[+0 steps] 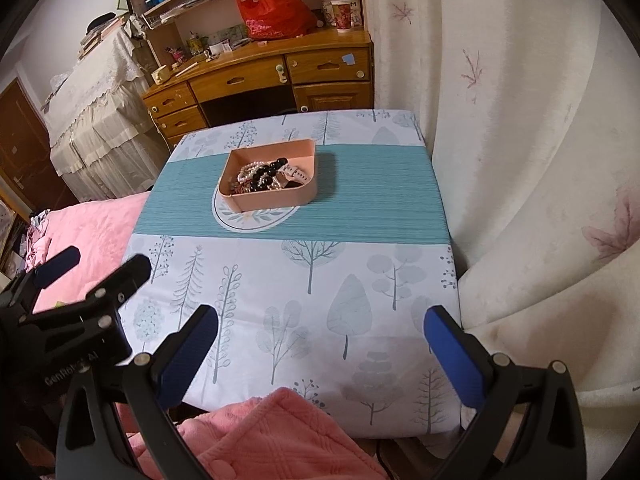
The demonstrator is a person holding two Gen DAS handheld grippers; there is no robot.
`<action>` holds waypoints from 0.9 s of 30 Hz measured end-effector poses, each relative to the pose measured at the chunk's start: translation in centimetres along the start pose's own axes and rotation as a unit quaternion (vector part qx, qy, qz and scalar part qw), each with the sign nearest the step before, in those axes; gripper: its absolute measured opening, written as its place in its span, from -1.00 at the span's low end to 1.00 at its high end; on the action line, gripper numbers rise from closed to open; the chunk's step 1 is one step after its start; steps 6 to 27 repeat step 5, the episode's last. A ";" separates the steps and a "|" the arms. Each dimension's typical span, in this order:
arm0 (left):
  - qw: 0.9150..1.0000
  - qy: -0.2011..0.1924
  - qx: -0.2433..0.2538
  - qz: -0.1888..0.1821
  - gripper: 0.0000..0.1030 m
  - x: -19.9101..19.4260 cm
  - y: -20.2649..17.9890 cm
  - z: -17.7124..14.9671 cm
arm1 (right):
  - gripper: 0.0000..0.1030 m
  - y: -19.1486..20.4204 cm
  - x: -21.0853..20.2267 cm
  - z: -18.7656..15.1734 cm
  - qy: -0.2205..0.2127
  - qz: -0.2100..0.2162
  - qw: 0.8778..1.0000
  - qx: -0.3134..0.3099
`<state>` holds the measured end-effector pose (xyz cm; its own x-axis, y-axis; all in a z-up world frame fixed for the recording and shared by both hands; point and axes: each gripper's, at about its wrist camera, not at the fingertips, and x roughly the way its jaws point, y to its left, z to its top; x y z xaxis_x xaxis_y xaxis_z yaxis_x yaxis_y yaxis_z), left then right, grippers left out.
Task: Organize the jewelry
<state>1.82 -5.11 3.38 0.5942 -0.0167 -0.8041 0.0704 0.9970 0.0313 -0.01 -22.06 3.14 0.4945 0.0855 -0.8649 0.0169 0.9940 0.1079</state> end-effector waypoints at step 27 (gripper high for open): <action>1.000 0.006 0.010 -0.005 0.99 0.8 -1.4 0.6 | 1.00 -1.2 -0.1 0.1 -0.002 -0.006 1.000 0.012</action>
